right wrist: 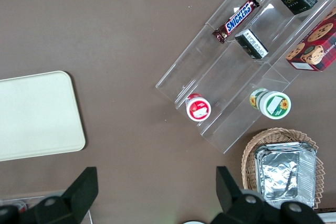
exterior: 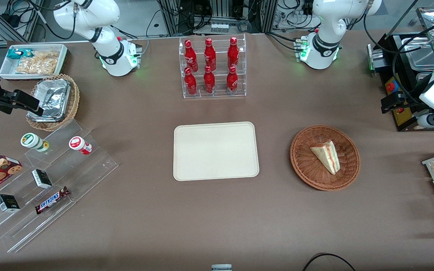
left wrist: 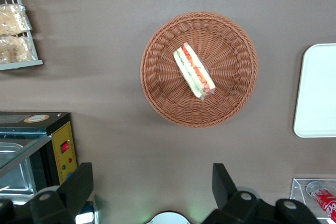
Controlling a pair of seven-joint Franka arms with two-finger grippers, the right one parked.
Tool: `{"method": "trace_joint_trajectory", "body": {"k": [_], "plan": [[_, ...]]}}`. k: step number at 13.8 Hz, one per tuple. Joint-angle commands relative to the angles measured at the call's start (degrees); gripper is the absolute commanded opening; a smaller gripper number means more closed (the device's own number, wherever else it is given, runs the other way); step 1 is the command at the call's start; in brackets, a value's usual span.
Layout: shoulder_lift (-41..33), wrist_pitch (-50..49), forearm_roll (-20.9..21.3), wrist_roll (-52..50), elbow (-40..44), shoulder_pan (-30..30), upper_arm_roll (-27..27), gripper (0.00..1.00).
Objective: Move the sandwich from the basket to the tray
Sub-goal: 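Move the left gripper down over the wrapped sandwich in the wicker basket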
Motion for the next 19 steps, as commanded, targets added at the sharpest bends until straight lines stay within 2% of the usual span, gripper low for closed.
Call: {"method": "trace_joint_trajectory", "body": {"k": [1,4,8,14,19], "plan": [[0.12,1.39,-0.81,-0.31,-0.53,-0.26,0.03,1.00],[0.12,2.10,-0.72,-0.31,-3.34,-0.35,0.03,1.00],[-0.41,6.39,-0.72,-0.31,-11.15,-1.14,0.03,1.00],[-0.41,20.54,-0.63,-0.93,-23.11,-2.89,0.03,1.00],[-1.37,37.13,-0.63,-1.28,-35.31,-2.98,0.03,1.00]]}}
